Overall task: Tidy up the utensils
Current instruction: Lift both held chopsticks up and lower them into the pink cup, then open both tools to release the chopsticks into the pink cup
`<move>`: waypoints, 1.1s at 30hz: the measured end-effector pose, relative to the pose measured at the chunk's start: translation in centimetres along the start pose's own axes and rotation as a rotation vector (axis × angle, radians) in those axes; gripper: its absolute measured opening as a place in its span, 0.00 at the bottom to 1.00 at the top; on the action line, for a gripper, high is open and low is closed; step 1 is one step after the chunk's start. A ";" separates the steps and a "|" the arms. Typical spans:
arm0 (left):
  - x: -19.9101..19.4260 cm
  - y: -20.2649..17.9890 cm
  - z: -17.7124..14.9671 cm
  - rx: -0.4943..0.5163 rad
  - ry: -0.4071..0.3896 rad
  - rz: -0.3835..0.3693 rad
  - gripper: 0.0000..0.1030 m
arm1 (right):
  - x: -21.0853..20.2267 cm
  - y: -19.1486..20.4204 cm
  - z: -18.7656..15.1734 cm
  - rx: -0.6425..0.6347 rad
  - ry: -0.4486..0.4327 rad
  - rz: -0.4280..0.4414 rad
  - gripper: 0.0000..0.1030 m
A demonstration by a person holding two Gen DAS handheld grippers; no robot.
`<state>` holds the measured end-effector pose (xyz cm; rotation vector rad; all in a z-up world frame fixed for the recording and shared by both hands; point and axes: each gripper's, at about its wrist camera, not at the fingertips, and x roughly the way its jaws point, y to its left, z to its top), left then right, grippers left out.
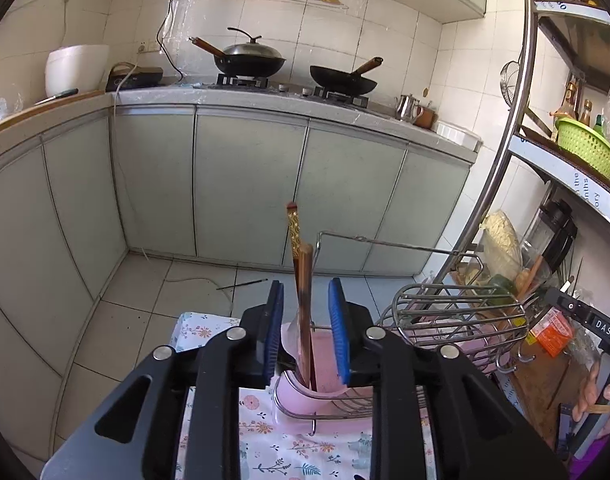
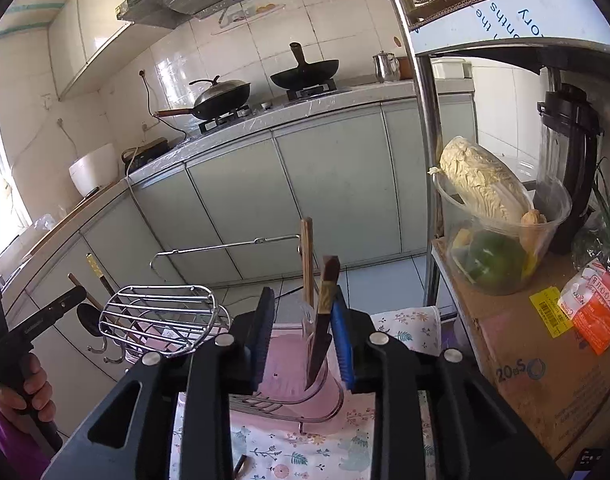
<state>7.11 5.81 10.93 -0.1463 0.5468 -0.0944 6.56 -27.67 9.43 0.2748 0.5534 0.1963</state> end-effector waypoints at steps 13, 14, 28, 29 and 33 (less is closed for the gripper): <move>-5.5 -0.5 0.1 -0.010 -0.095 -0.037 0.30 | -5.1 0.7 -0.9 0.003 -0.101 0.005 0.32; -5.9 -0.6 -0.2 -0.008 -0.097 -0.043 0.30 | -5.6 0.9 -1.2 0.001 -0.107 0.004 0.32; -5.2 -1.6 -6.9 0.001 0.077 -0.108 0.30 | -3.7 1.4 -9.4 0.062 0.097 0.099 0.32; -4.9 -1.6 -7.4 -0.005 0.097 -0.112 0.30 | -3.0 1.4 -10.2 0.074 0.131 0.110 0.32; -3.2 -1.4 -9.8 -0.023 0.182 -0.122 0.30 | 0.3 1.6 -13.3 0.133 0.274 0.161 0.32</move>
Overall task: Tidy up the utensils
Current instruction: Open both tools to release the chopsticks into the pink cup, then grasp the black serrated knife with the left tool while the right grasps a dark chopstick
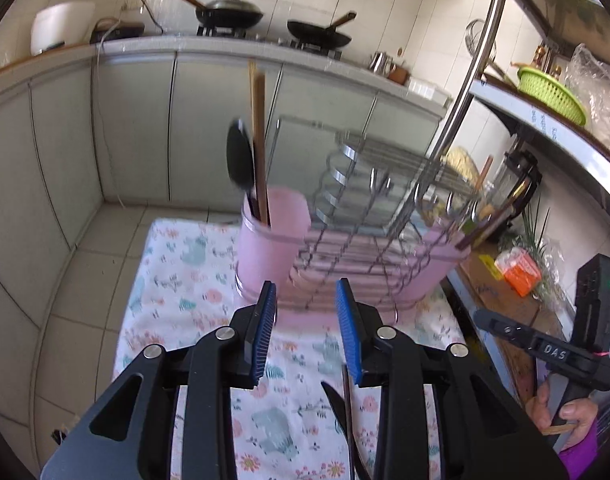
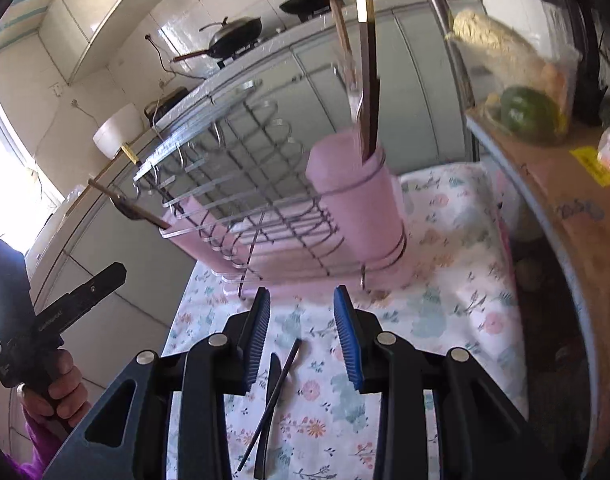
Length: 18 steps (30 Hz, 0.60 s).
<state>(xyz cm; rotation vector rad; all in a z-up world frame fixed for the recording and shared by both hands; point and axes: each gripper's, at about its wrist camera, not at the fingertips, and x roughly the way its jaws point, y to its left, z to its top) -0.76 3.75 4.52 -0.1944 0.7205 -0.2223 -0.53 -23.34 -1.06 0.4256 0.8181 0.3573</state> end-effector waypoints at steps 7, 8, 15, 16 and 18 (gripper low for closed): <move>3.7 0.6 -3.8 -0.011 0.145 -0.013 0.30 | 6.5 0.0 -2.6 0.064 0.218 0.045 0.32; 4.1 0.8 -4.2 -0.017 0.164 -0.017 0.30 | 7.3 0.0 -2.9 0.077 0.241 0.047 0.32; 6.5 1.6 -6.4 -0.064 0.259 -0.030 0.30 | 11.1 0.0 -4.0 0.123 0.344 0.057 0.32; 6.8 1.8 -6.7 -0.077 0.272 -0.037 0.30 | 11.6 0.0 -4.0 0.125 0.357 0.056 0.32; 7.2 2.2 -7.2 -0.098 0.289 -0.047 0.30 | 12.5 0.1 -3.9 0.136 0.377 0.049 0.31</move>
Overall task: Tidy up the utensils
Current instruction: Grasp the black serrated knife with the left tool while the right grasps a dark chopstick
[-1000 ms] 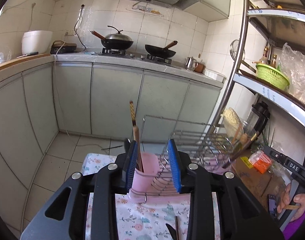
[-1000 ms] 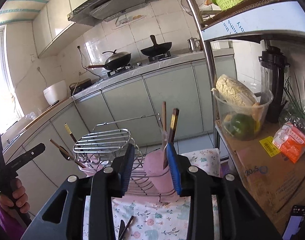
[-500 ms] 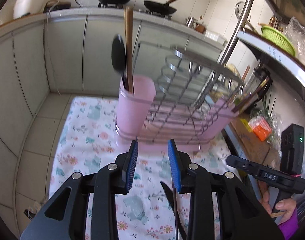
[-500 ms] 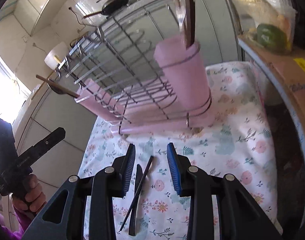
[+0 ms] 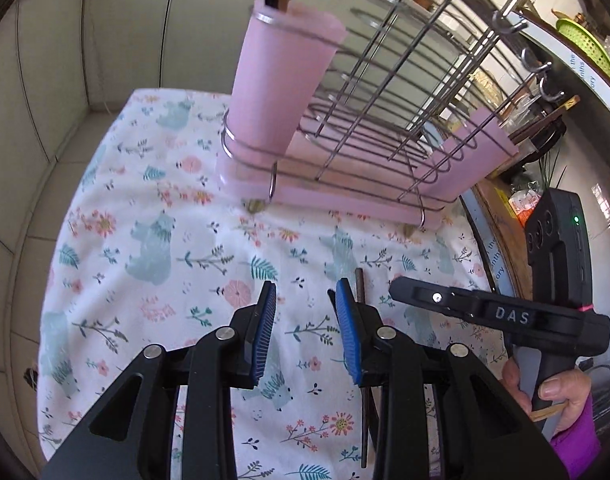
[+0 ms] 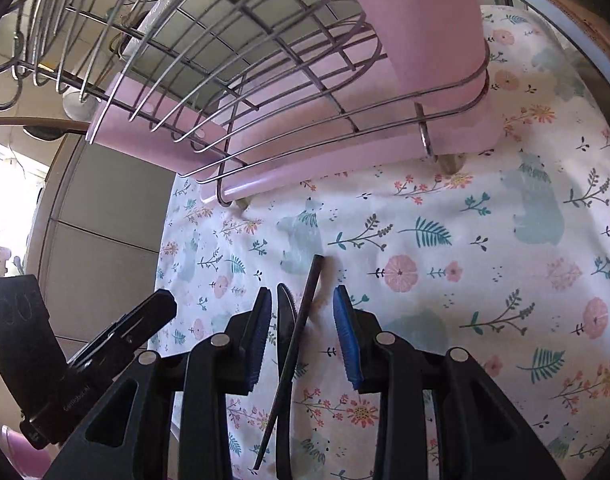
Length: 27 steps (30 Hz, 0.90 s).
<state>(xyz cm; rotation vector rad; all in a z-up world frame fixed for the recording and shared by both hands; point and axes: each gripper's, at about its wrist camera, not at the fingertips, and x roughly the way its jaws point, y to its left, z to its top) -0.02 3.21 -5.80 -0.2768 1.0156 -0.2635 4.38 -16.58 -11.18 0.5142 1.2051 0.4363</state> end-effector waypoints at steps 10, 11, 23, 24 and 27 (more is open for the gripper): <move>1.4 1.0 -0.8 -0.045 0.061 -0.043 0.30 | 4.2 1.0 1.2 -0.001 0.064 -0.053 0.28; 1.5 1.0 -0.8 -0.046 0.067 -0.046 0.30 | 4.6 1.2 1.3 -0.008 0.066 -0.060 0.27; 4.1 -0.3 -1.0 -0.069 0.194 -0.105 0.30 | 3.0 0.2 1.1 -0.022 0.001 -0.043 0.07; 4.4 -0.7 -0.9 -0.064 0.209 -0.115 0.30 | 2.5 -0.1 1.2 -0.018 -0.006 -0.033 0.07; 5.5 -2.1 -0.7 -0.041 0.246 -0.119 0.30 | 1.5 -0.8 1.2 -0.003 -0.024 -0.020 0.07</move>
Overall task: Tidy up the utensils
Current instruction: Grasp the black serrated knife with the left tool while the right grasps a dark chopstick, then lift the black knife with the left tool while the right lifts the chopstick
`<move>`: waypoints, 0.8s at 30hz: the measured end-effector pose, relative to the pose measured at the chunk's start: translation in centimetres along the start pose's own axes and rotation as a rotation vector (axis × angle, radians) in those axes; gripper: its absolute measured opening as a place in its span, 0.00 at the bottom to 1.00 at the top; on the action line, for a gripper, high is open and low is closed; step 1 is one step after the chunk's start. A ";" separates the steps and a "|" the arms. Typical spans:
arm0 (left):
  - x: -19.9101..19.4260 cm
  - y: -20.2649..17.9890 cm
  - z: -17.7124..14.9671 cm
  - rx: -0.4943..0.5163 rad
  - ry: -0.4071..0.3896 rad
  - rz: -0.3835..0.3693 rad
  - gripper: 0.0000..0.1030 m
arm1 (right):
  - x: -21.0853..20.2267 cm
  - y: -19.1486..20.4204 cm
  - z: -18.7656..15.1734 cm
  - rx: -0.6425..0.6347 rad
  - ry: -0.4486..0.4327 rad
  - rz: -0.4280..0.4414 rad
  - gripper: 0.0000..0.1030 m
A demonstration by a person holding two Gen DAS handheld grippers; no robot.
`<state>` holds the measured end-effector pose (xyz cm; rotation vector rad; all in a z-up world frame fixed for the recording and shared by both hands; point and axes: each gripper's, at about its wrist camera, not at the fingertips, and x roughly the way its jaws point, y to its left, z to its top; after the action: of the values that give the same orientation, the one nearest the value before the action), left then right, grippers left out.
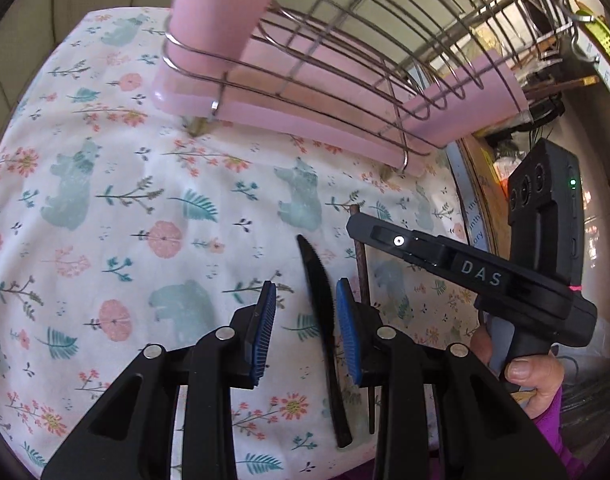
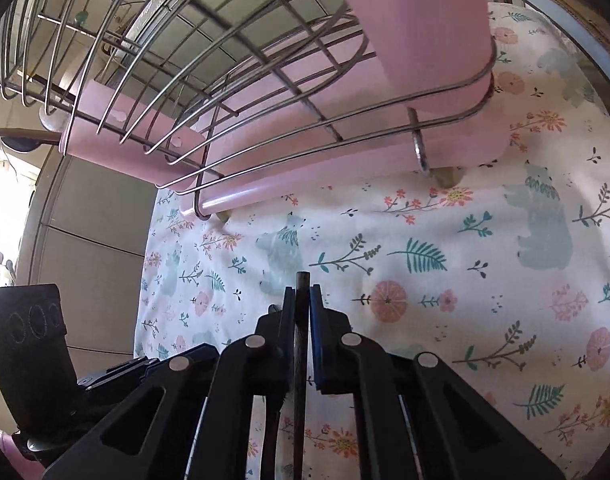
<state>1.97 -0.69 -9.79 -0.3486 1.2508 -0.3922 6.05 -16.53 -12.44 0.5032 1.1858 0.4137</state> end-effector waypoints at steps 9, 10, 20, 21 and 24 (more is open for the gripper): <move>4.1 -3.3 1.1 0.070 0.108 0.120 0.30 | -2.5 -1.7 -0.3 0.011 -0.050 0.024 0.07; 4.4 -3.5 1.1 0.078 0.117 0.138 0.30 | -2.5 -1.8 -0.3 0.011 -0.051 0.028 0.07; 6.5 -5.9 1.8 0.134 0.159 0.282 0.29 | -4.5 -2.8 -0.9 0.003 -0.075 0.058 0.07; 7.0 -6.4 1.8 0.143 0.155 0.299 0.24 | -4.7 -2.9 -0.9 0.001 -0.077 0.059 0.07; 7.5 -6.9 1.8 0.146 0.144 0.314 0.20 | -5.3 -3.0 -1.1 -0.005 -0.084 0.060 0.07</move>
<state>5.04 -10.27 -12.45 0.0027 1.3831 -0.2392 3.44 -21.78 -10.46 0.5480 1.0901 0.4425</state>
